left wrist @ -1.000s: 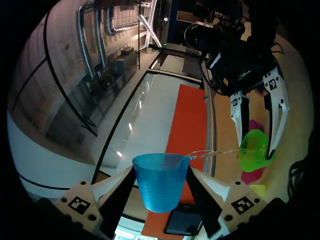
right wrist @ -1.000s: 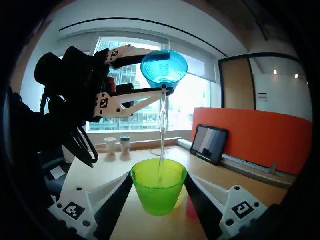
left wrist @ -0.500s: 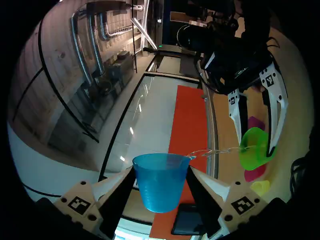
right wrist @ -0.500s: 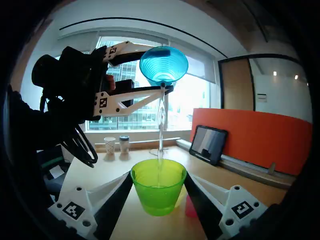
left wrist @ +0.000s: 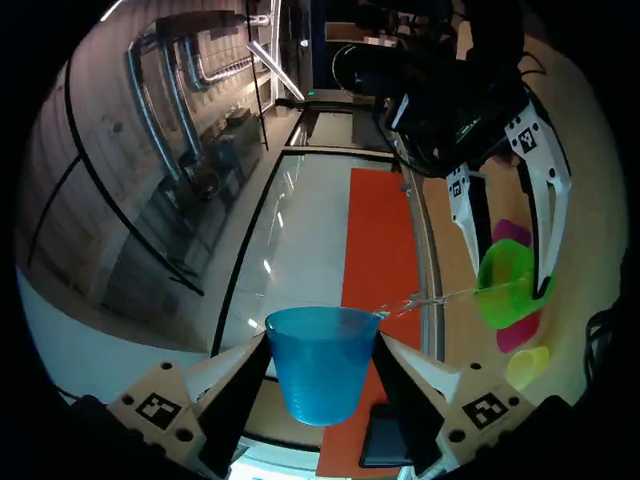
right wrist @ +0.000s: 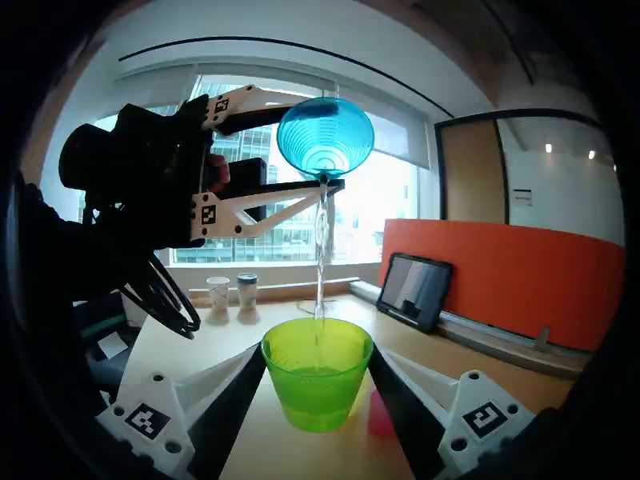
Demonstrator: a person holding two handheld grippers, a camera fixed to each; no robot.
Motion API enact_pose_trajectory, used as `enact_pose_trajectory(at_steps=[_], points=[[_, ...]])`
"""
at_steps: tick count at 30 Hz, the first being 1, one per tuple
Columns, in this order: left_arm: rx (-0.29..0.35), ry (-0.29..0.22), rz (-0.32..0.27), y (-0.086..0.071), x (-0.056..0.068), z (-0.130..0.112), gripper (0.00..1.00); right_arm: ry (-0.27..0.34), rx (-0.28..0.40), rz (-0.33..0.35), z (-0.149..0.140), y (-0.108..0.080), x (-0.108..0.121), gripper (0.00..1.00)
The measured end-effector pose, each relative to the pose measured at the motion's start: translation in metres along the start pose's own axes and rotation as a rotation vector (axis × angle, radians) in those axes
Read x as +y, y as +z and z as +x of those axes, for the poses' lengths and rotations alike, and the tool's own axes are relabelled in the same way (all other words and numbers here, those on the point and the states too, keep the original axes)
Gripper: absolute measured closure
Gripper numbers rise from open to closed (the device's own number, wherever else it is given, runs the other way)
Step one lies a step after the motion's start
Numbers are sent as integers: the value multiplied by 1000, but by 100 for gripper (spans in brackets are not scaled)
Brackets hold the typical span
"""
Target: Pour water
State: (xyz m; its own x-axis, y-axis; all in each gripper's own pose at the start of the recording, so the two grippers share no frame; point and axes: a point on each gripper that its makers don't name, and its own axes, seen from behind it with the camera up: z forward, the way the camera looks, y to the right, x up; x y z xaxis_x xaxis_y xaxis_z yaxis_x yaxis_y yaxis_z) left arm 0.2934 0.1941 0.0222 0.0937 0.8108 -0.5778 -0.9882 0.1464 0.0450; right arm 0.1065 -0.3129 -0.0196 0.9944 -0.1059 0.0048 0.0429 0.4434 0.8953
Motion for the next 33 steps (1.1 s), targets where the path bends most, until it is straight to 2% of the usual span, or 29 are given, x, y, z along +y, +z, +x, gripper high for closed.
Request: enact_pose_trajectory(at_steps=[15,24,33], points=[[11,88,10,-3,-1,11,14,0,7,-1,1,-2,2,9],[14,204,20,1,1,16,14,1,14,-4,4,-3,3,9],[32,273,34,3,1,26,15,6,22,-9,5,-5,4,9]])
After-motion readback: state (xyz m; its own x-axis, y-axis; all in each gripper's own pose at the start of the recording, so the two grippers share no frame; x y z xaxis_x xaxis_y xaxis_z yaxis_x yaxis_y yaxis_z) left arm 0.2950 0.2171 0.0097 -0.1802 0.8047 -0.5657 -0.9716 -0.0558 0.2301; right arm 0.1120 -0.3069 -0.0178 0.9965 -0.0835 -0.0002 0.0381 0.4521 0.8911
